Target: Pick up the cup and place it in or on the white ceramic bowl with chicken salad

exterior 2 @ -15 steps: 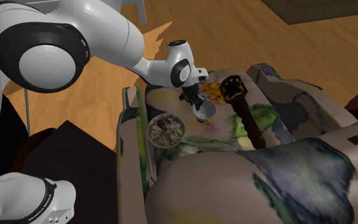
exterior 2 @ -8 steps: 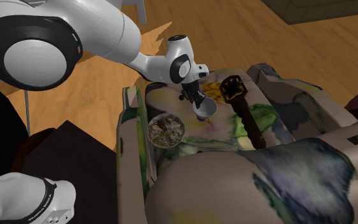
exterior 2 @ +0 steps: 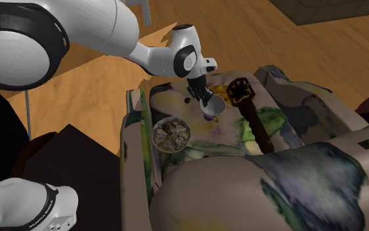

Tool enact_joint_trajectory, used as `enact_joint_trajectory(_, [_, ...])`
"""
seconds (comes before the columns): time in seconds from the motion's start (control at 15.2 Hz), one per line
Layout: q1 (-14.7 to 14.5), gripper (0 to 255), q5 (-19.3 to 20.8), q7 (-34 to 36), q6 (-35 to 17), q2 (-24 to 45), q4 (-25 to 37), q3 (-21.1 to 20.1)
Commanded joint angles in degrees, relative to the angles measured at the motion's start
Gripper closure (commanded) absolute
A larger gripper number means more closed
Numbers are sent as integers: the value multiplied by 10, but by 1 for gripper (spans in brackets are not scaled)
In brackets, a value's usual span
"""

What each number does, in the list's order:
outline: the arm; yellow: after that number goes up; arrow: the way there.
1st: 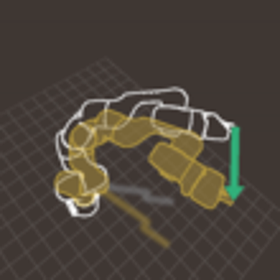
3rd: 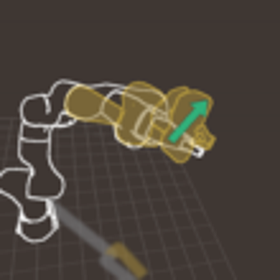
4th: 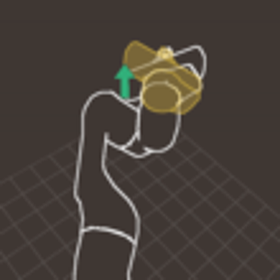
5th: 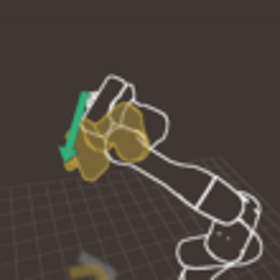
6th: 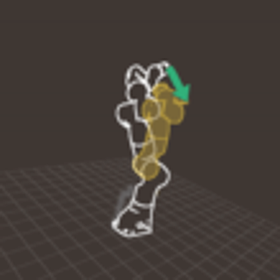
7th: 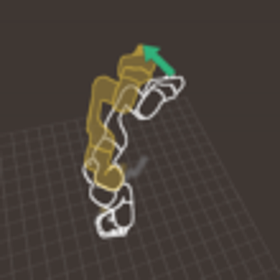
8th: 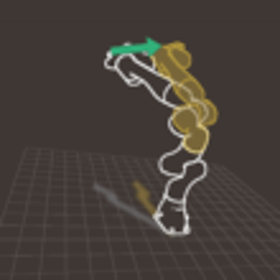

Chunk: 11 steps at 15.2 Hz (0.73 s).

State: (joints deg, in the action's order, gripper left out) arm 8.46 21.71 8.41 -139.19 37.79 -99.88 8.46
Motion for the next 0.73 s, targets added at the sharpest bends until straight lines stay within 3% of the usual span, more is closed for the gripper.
enact_joint_trajectory(0.0, [0, 255, -2, -4, 11, -10, 1, -1])
enact_joint_trajectory(0.66, [0, 255, -10, -24, 61, -62, 2, -5])
